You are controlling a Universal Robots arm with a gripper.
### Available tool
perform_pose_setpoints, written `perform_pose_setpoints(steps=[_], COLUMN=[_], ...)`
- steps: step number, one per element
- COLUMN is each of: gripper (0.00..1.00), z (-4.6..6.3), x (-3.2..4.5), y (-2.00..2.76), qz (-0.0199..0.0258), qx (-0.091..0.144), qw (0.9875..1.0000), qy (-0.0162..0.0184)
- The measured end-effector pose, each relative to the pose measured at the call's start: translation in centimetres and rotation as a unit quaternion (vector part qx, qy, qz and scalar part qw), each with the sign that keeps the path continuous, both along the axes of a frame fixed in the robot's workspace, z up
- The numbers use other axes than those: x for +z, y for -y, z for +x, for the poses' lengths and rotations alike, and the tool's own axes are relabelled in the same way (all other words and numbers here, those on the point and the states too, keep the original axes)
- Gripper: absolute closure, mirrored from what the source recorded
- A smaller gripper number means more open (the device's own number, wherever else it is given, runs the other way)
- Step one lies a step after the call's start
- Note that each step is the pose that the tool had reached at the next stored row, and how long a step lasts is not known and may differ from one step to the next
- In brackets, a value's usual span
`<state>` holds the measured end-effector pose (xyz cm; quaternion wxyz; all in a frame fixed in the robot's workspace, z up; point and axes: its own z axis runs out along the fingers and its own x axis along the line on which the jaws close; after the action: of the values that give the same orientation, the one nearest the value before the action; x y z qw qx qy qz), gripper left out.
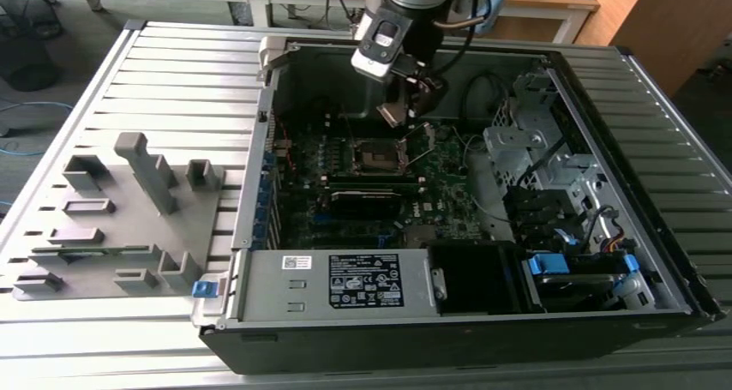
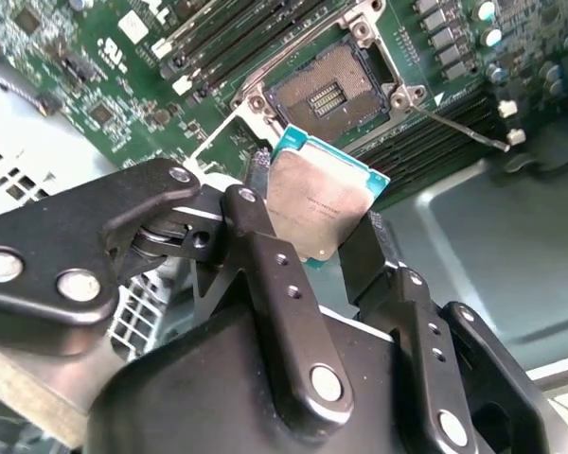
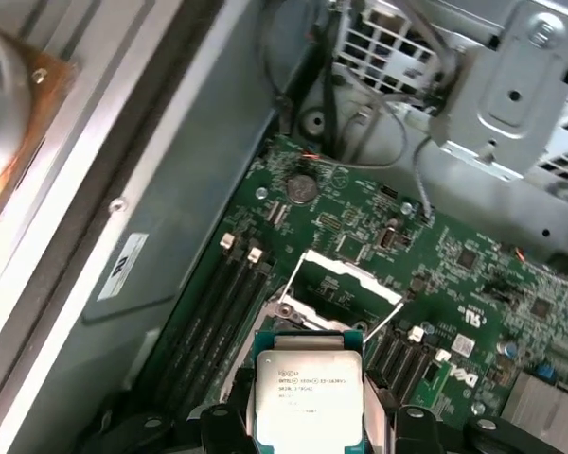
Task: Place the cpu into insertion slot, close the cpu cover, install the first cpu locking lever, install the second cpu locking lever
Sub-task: 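Place the cpu into insertion slot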
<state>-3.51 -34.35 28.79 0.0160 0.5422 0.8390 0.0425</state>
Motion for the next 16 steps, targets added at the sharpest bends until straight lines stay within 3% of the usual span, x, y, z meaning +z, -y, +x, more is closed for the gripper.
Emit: perform_pose_setpoints(steps=[4, 8, 12, 16], gripper=[0.46, 0.46, 0.46, 0.46], z=[0.0, 0.0, 0.0, 0.0], x=[-0.1, -0.21, -0.31, -0.4], y=[0.0, 0.0, 0.0, 0.0], qz=[0.0, 0.0, 0.0, 0.0001], qx=[-0.037, -0.072, -0.109, -0.145], qw=[0.9993, 0.9974, 0.9941, 0.9894], qy=[0.0, 0.0, 0.0, 0.0])
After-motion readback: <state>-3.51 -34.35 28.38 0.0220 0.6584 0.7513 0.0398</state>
